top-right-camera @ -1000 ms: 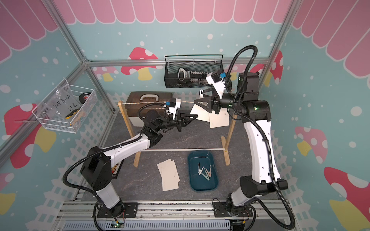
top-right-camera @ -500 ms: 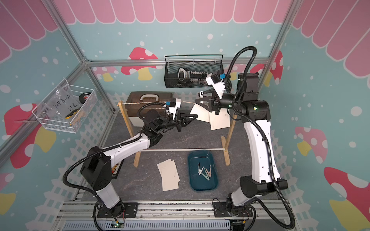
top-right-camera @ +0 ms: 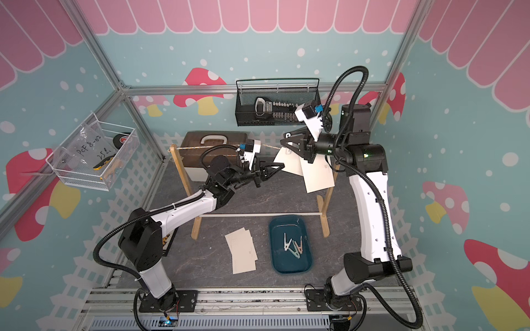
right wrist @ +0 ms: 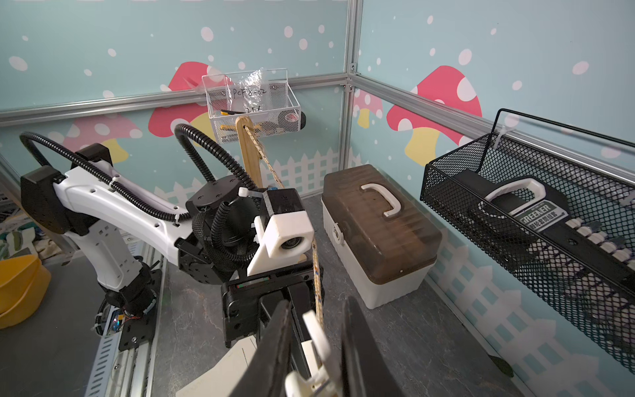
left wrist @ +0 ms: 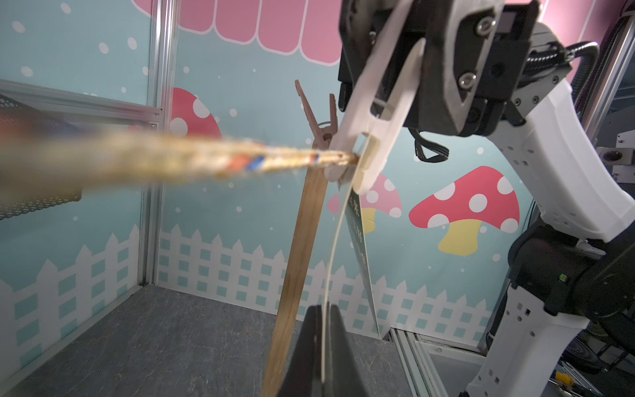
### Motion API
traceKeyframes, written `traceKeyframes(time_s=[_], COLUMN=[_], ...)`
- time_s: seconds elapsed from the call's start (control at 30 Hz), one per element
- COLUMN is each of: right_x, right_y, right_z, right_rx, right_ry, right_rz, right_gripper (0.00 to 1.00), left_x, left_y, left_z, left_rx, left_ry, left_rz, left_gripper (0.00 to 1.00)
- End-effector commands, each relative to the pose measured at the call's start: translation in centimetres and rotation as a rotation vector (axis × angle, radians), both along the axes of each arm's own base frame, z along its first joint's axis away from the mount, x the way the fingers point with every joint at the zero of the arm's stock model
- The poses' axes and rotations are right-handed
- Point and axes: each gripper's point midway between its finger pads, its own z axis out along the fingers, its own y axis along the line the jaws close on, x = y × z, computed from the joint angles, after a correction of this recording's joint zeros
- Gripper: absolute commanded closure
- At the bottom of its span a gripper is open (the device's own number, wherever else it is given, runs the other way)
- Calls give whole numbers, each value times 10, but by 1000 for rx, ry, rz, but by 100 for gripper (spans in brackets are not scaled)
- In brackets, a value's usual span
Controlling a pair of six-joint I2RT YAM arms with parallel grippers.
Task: Remove the postcards from the strings
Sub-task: Remove the clamp from the clothesline.
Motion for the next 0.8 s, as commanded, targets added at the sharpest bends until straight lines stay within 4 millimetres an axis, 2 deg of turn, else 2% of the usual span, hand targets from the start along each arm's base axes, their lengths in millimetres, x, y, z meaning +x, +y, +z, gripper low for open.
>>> traceKeyframes(time_s=[0.0, 0.53, 0.77], right_x=[-14, -10, -2], right_y=[1, -1, -2], right_z=[8, 19, 24], right_rx=[14, 64, 98], right_ry=[-28, -42, -41], right_rz=[23, -23, -56], right_gripper=[81, 99, 100], left_x=[2, 4, 5], left_y=[-2, -3, -2], left_z=[3, -1, -9], left_rx=[1, 18, 26], left_ry=[20, 38, 55], left_rz=[-19, -16, 2], left_gripper=[100, 100, 100])
